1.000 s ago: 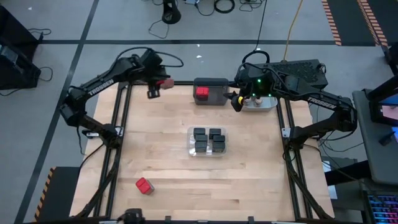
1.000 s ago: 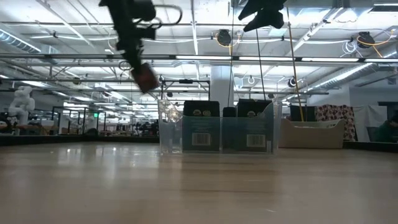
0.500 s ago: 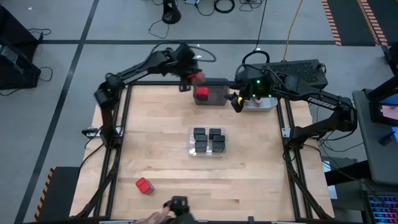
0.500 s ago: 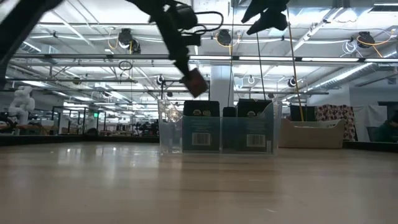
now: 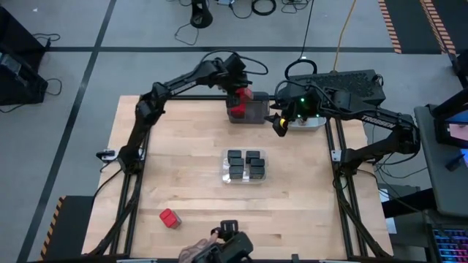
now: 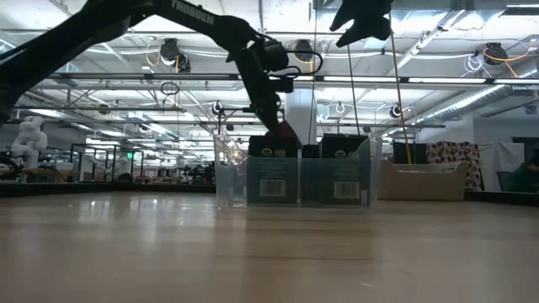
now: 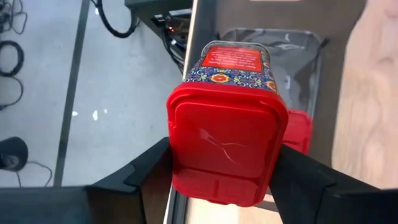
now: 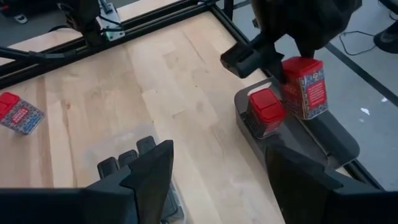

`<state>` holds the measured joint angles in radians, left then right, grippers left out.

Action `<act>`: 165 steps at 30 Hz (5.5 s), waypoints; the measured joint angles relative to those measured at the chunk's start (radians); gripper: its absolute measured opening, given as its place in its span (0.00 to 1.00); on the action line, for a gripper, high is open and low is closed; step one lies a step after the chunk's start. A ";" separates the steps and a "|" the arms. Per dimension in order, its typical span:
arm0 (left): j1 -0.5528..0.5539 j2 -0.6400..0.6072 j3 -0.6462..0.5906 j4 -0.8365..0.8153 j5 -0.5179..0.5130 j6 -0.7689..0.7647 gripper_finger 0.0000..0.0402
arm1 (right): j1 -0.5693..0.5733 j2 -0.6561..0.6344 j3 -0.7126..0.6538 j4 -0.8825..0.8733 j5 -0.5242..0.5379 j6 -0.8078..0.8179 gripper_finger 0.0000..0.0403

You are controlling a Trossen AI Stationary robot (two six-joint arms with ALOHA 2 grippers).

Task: Sort spices by type
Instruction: Put the red seasoning can into the black bin

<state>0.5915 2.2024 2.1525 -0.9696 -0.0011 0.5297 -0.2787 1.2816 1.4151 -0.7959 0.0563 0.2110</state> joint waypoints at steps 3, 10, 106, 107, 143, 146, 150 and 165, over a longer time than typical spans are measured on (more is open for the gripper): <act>0.002 0.016 0.002 0.006 -0.002 -0.001 0.56 | 0.000 0.000 0.000 0.000 0.000 -0.013 0.58; 0.002 0.029 0.002 0.045 -0.002 -0.002 0.56 | -0.001 0.000 0.000 0.000 0.000 -0.014 0.58; 0.025 0.057 -0.017 -0.069 -0.055 -0.001 0.61 | -0.001 0.000 0.000 0.013 0.048 -0.018 0.58; 0.025 0.057 -0.017 -0.069 -0.055 -0.001 0.61 | -0.001 0.000 0.000 0.013 0.048 -0.018 0.58; 0.028 0.056 -0.017 -0.084 -0.043 -0.013 0.61 | -0.001 0.000 0.000 0.013 0.048 -0.014 0.58; 0.028 0.056 -0.017 -0.084 -0.049 0.004 0.61 | -0.001 0.000 0.000 0.013 0.048 -0.014 0.58; 0.028 0.056 -0.017 -0.084 -0.052 0.008 0.61 | -0.001 0.000 0.000 0.013 0.048 -0.014 0.58; 0.016 0.057 -0.017 -0.051 -0.057 0.057 0.61 | -0.001 0.000 0.000 0.013 0.048 -0.018 0.58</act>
<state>0.6071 2.2589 2.1353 -1.0208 -0.0577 0.5866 -0.2798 1.2814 1.4151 -0.7828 0.1043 0.1932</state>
